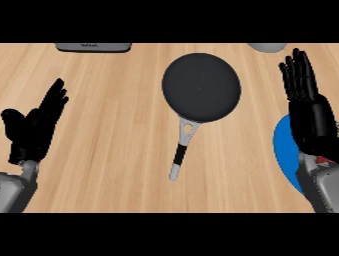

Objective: Pick the bell pepper from the plate and place it in the pan

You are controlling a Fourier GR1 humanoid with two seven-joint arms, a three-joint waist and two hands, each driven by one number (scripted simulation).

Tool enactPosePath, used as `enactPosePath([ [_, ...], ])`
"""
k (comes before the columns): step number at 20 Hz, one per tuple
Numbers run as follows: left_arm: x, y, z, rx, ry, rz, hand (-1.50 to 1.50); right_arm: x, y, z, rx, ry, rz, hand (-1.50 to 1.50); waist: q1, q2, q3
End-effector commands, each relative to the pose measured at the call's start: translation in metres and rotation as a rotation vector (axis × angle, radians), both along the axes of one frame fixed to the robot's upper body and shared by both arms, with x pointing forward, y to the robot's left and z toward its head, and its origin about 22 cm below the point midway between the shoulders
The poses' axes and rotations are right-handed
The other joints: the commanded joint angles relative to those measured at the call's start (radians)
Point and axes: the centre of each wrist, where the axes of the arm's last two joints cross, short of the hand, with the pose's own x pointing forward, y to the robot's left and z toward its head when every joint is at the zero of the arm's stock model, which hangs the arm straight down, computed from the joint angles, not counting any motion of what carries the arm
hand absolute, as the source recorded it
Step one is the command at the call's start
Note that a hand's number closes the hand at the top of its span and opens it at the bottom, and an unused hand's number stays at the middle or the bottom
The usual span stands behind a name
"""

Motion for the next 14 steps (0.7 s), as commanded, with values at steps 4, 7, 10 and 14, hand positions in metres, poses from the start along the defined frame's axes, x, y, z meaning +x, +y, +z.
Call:
enactPosePath([
  [4, -0.026, 0.016, -0.019, 0.124, 0.021, 0.032, 0.0, -0.012, -0.098, -0.005, 0.105, 0.046, -0.473, -1.5, -0.038, -0.01, 0.009],
  [7, -0.032, 0.025, -0.026, 0.146, 0.054, 0.037, 0.0, -0.056, -0.173, -0.047, -0.383, 0.333, -0.74, -1.5, -0.072, 0.032, -0.012],
  [10, -0.048, 0.031, -0.045, 0.149, 0.101, 0.077, 0.0, -0.076, -0.18, -0.064, 0.197, 0.349, -1.192, -1.5, -0.108, -0.018, 0.005],
  [14, -0.063, 0.018, -0.05, 0.154, 0.106, 0.01, 0.0, -0.135, -0.175, -0.09, 0.025, 0.537, -1.234, -1.5, -0.056, -0.013, 0.003],
])
